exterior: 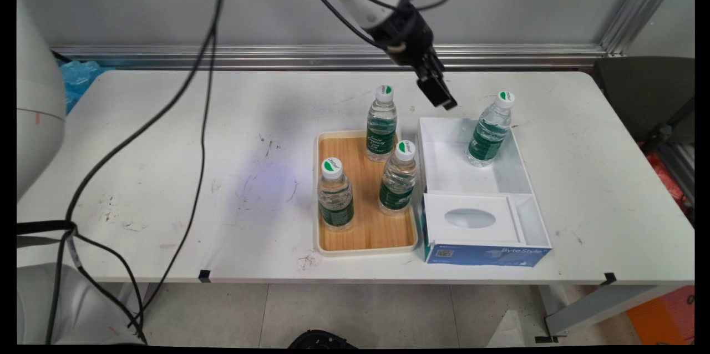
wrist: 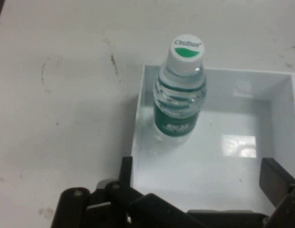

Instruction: Pick up the green bottle from the white box

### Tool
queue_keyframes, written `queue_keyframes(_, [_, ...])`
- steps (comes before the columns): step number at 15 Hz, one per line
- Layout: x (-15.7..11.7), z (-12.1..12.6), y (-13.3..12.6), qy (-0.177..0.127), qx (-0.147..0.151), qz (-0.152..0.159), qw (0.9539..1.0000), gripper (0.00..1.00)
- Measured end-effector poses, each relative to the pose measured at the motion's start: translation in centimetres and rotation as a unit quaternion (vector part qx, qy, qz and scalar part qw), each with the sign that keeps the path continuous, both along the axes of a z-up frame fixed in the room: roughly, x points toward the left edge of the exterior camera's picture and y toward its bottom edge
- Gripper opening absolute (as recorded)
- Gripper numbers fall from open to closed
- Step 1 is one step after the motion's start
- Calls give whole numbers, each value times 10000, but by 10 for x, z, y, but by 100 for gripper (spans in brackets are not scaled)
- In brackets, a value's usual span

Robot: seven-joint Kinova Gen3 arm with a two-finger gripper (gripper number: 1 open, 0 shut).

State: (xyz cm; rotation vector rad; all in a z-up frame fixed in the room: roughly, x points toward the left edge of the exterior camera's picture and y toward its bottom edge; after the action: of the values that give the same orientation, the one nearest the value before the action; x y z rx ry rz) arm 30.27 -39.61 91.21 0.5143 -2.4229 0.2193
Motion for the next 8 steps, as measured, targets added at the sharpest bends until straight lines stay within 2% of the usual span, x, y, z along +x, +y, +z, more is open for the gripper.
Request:
queue_keyframes(4, [-28, -33, -21, -11, 75, -33, 10000, 100])
queue_keyframes(8, [-48, -56, -36, 17, 137, -44, 9999, 100])
